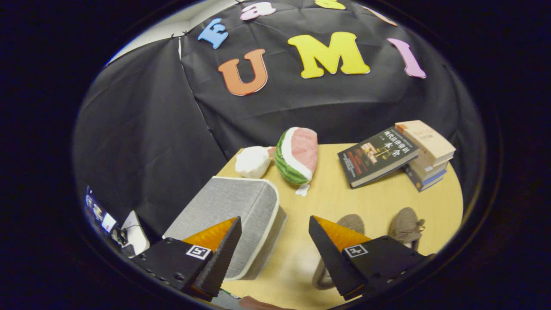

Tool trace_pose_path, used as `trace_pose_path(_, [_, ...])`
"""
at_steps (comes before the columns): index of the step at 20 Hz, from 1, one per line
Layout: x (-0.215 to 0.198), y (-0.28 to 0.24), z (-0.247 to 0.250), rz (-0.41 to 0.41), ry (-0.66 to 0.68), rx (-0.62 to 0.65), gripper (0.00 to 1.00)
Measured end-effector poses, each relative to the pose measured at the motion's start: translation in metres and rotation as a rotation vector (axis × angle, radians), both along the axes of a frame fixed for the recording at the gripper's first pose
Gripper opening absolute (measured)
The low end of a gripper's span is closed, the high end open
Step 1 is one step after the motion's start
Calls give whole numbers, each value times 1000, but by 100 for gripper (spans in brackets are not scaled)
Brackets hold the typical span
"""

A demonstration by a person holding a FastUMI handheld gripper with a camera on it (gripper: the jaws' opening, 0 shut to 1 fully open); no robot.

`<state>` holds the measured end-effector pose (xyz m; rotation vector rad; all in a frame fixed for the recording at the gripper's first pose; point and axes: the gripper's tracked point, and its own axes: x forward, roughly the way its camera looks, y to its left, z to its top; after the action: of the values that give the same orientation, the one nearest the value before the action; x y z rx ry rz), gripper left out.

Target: Open the storage box then place both shoes into the box .Put the left shoe in first, then the right shoe, with the right side of both shoes facing outward in a uniform manner.

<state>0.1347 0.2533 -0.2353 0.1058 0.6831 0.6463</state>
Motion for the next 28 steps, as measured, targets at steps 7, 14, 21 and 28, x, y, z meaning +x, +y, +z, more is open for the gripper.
trace_pose_path(7, [3,32,-49,66,181,35,96])
trace_pose_path(14, [1,46,-73,78,408,132,89])
trace_pose_path(21, [-6,50,-52,79,299,4,16])
trace_pose_path(28, [-1,52,-20,-15,372,34,2])
